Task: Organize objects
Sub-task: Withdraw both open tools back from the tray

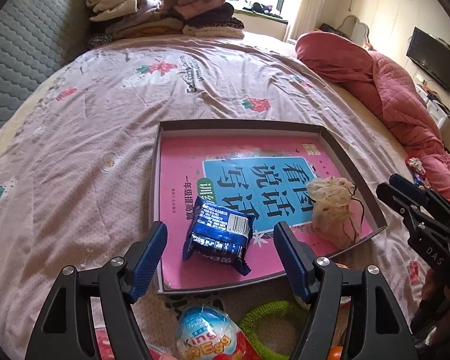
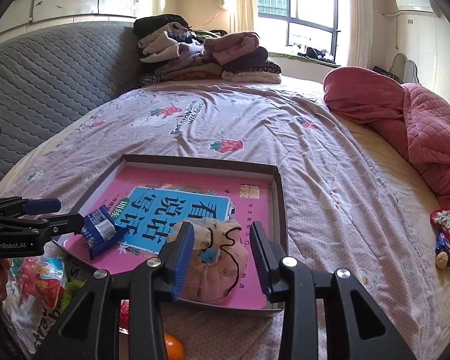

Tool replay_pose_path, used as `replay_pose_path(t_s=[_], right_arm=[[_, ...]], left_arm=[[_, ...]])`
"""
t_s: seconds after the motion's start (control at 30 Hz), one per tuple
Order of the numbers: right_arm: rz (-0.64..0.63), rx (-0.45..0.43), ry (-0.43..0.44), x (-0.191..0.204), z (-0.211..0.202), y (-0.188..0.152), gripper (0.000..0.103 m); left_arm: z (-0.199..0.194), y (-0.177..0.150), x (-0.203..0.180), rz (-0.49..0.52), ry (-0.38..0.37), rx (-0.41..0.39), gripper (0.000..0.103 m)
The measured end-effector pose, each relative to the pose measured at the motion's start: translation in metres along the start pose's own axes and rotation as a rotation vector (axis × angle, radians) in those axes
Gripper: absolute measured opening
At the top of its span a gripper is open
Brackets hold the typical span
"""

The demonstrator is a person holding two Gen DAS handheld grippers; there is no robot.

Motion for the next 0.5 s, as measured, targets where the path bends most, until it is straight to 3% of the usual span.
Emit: replay_pose_path(t_s=[0.17, 0.5], right_arm=[[-0.005, -0.034, 0.013, 0.005, -0.012, 0.007, 0.045], [-0.026, -0.097, 0.039, 0.019, -0.043, 0.016, 0.046]], left_arm=[[-0.016, -0.002, -0.002, 0.007, 0.014, -0.033, 0.075], [-0.054, -0.008, -0.003, 0.005, 0.057, -0.12, 0.075]])
Point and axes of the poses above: each gripper's, at about its wrist camera, not at the fingertips, and z roughly the way its jaws point, x to its left, y to its top, the point moved 9 cm from there along z, roughly the way its jaws point, and after that the axes turned 10 degrees about -z, right-handed, at the moved point
